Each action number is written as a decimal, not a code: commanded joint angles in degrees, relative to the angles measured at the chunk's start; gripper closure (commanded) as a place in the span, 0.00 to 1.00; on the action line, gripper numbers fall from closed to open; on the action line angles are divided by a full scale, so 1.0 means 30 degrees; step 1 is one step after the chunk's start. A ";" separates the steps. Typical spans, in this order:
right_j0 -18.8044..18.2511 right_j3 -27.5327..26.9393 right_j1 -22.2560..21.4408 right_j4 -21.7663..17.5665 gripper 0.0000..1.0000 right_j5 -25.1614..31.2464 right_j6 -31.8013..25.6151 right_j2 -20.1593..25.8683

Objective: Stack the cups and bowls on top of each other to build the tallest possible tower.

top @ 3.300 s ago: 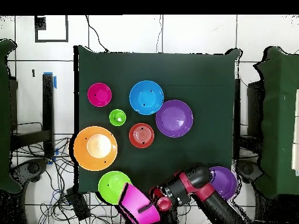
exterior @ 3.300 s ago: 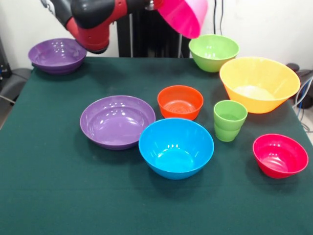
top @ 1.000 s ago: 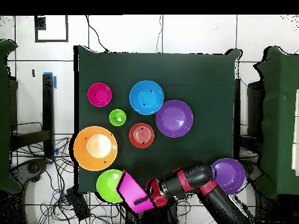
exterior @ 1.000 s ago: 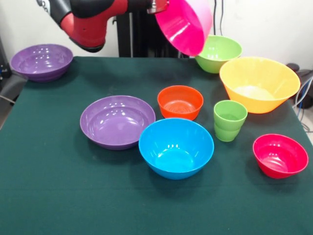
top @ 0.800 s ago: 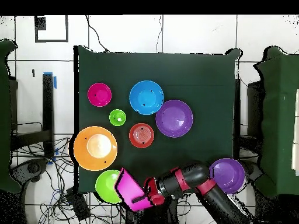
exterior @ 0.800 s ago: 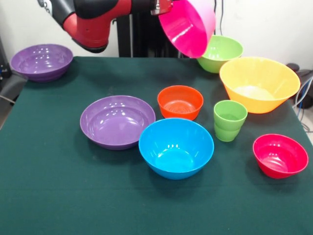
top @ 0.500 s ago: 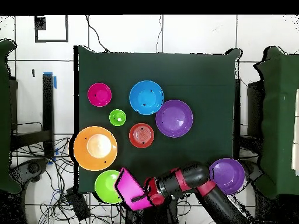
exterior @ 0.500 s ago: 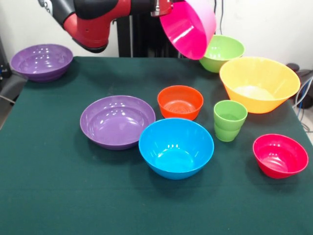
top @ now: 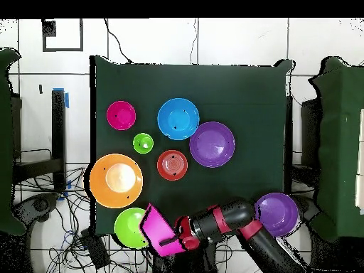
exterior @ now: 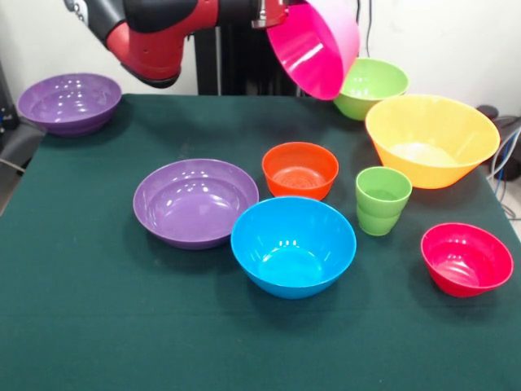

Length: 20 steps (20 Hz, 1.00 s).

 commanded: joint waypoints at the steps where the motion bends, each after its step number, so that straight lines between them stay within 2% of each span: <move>1: 0.1560 -0.2660 0.1215 0.0047 1.00 -0.2291 -0.2580 0.0349; 3: 0.1777 -0.2850 0.1184 0.0062 1.00 -0.2302 -0.2612 0.0258; 6: 0.1728 -0.3412 0.0590 -0.0525 1.00 -0.1628 -0.2514 -0.1544; 9: 0.1358 -0.4796 0.1013 -0.0964 1.00 -0.1084 -0.3328 -0.3491; 13: 0.0698 -0.5241 0.1432 -0.1197 1.00 -0.1343 -0.4359 -0.3979; 20: 0.0441 -0.6939 0.1639 -0.1830 1.00 -0.1281 -0.5152 -0.5069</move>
